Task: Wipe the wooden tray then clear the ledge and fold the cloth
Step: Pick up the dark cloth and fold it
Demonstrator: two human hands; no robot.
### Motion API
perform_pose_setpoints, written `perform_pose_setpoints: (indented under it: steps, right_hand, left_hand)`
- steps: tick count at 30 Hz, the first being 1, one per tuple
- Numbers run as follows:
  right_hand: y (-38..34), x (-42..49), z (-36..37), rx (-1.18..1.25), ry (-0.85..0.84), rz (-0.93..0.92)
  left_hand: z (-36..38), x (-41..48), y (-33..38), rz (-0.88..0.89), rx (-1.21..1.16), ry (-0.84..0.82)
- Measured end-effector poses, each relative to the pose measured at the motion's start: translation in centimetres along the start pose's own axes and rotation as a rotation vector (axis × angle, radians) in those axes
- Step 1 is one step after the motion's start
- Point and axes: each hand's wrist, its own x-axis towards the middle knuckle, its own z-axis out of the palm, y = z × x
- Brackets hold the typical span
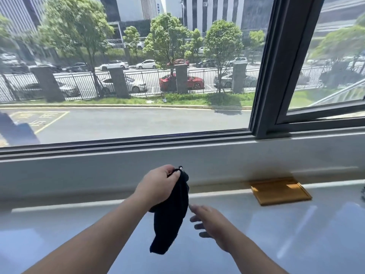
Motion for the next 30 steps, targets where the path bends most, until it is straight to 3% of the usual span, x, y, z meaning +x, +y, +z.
perform_pose_setpoints:
  steps: [3, 9, 13, 17, 22, 25, 28, 30]
  right_hand:
    - [0.4, 0.4, 0.0, -0.016, 0.029, -0.005]
    - [0.8, 0.6, -0.6, -0.029, 0.029, -0.003]
    - [1.1, 0.9, -0.3, -0.018, -0.03, 0.036]
    - [0.9, 0.9, 0.4, -0.008, -0.09, -0.024]
    - [0.3, 0.8, 0.6, 0.273, -0.2, -0.052]
    - [0.2, 0.7, 1.3, 0.411, -0.234, -0.03]
    - [-0.4, 1.0, 0.8, 0.434, -0.127, -0.075]
    - [-1.8, 1.2, -0.4, 0.399, -0.034, -0.117]
  left_hand:
    - [-1.2, 0.3, 0.3, -0.106, 0.074, -0.067]
    - [-2.3, 0.5, 1.6, -0.175, -0.271, -0.16]
    - [-3.2, -0.2, 3.8, -0.146, -0.526, -0.228]
    - [-5.2, -1.0, 6.2, -0.044, -0.632, -0.278]
    - [-7.2, -1.0, 7.3, 0.029, -0.69, -0.224]
    - [-7.3, -0.4, 5.6, 0.008, -0.538, -0.119]
    - [-7.2, 0.4, 2.1, -0.039, -0.135, 0.001]
    - [-7.5, 0.7, -0.7, -0.098, 0.114, -0.002]
